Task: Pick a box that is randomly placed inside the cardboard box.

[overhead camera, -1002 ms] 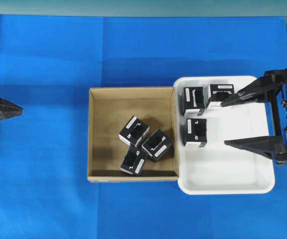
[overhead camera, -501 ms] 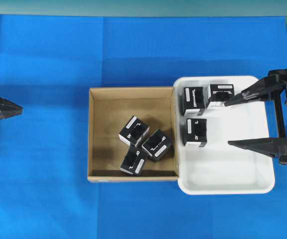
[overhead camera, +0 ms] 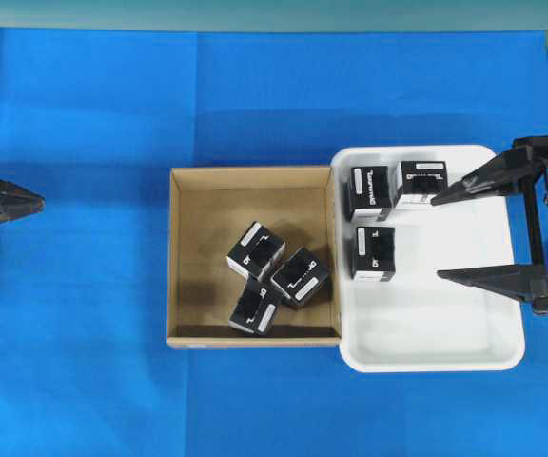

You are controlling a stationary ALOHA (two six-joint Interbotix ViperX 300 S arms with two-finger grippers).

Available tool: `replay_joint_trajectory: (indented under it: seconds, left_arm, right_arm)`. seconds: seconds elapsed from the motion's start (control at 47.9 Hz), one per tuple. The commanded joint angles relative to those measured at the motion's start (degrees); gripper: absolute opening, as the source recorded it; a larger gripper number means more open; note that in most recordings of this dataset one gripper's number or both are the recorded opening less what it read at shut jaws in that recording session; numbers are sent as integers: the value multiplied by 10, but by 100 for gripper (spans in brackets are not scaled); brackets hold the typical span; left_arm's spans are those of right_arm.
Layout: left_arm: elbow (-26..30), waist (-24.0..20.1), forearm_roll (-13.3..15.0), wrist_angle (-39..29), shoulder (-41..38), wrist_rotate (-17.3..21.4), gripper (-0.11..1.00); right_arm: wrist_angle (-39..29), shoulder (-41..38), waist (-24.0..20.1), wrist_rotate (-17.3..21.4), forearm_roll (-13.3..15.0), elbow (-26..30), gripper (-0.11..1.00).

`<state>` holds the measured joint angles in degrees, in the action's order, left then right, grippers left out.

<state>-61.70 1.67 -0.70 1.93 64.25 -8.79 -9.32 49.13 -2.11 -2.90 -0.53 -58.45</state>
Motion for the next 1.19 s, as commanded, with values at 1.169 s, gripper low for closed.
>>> replay_joint_trajectory:
  seconds: [1.169]
  left_arm:
    - [8, -4, -2, 4, -18, -5, -7]
  right_arm:
    - [-8, 163, 1, 2, -4, -61, 100]
